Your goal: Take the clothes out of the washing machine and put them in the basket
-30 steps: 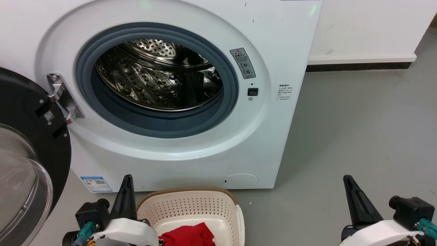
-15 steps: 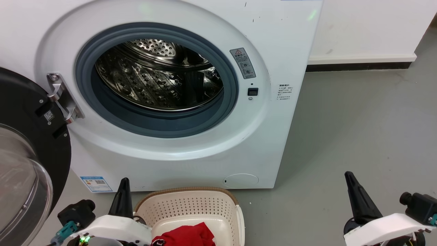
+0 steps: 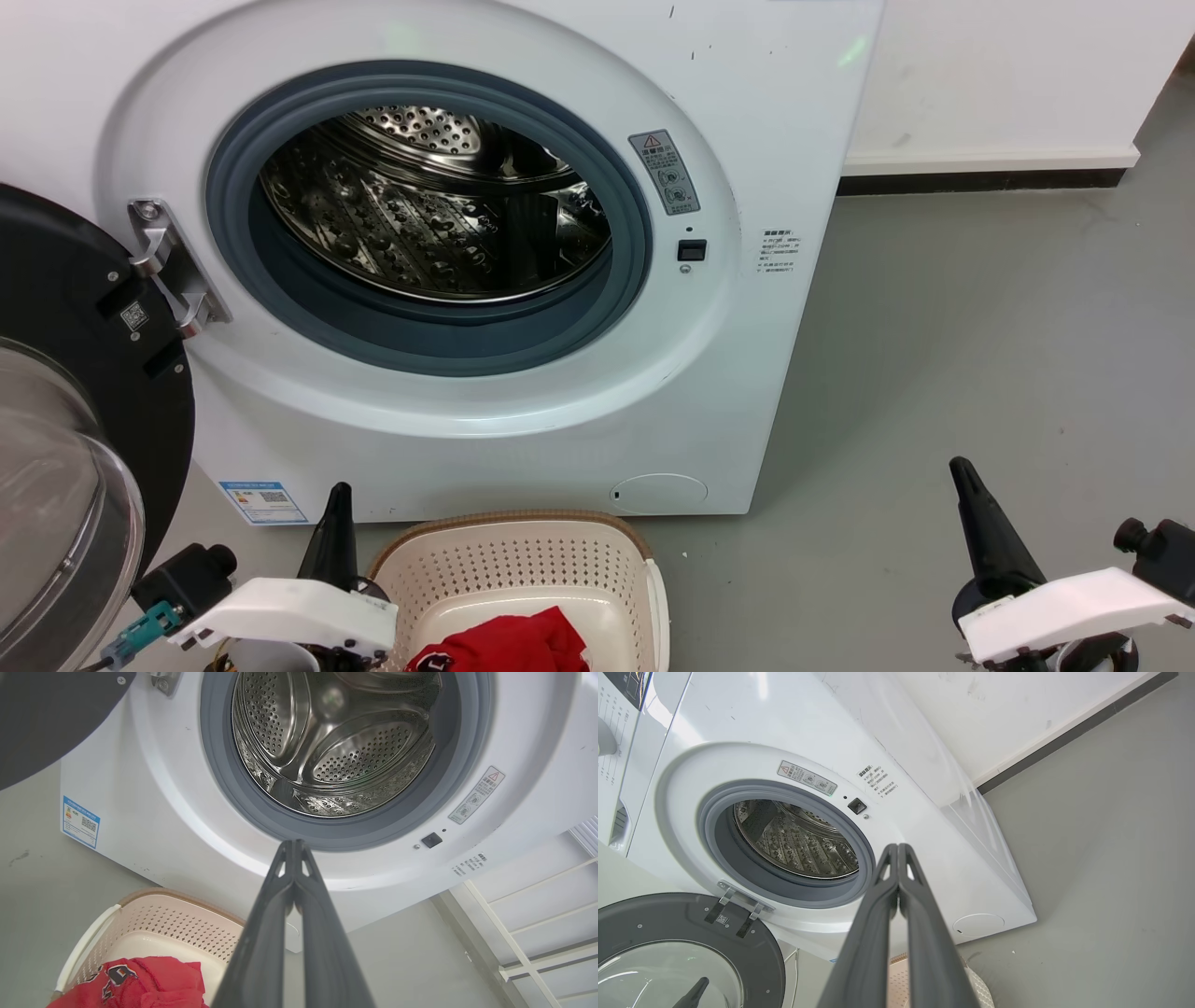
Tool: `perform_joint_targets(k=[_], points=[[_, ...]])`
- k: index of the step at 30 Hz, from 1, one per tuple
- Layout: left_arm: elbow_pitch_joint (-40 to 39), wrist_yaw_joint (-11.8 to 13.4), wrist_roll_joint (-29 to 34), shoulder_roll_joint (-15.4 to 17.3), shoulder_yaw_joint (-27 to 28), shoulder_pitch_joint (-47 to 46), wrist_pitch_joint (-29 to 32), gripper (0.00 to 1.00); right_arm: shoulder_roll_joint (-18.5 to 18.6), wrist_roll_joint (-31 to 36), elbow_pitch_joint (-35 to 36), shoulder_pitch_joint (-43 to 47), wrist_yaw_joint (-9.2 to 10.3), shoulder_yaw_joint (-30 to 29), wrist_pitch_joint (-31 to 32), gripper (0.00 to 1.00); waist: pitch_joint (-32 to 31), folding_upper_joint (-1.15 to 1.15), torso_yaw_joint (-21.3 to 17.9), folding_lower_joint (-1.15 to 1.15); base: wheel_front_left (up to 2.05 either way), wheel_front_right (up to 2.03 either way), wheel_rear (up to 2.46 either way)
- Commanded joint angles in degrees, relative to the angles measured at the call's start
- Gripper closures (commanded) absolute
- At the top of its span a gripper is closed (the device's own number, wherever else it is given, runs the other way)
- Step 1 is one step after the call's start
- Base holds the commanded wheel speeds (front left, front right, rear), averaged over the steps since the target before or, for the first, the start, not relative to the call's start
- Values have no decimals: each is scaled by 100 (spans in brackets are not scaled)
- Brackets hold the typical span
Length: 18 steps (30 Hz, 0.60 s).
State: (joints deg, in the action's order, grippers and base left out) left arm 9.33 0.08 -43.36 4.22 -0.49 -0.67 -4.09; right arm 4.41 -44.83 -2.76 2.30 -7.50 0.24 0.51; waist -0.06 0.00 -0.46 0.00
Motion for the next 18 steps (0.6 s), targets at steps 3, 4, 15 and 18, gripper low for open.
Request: perform_joint_targets(k=[3,4,15,18], points=[[-23,-76,-397,-14,78,-207,81,100,49,-425,-40,-207,0,-37,21,100,1,0,2,0,0,0,0],[-13,-87,-476,-16,89,-212,99,100,50,-508,-58,-218,0,-41,27,100,1,0,3,0,0,0,0],[70,-217,-1275,-34,207,-296,277,100,61,-1329,-245,-335,0,-92,79,100,4,0,9,0,0,0,0],[93,-243,-1477,-39,233,-304,320,100,62,-1536,-297,-356,0,-107,93,100,5,0,10,0,0,0,0]])
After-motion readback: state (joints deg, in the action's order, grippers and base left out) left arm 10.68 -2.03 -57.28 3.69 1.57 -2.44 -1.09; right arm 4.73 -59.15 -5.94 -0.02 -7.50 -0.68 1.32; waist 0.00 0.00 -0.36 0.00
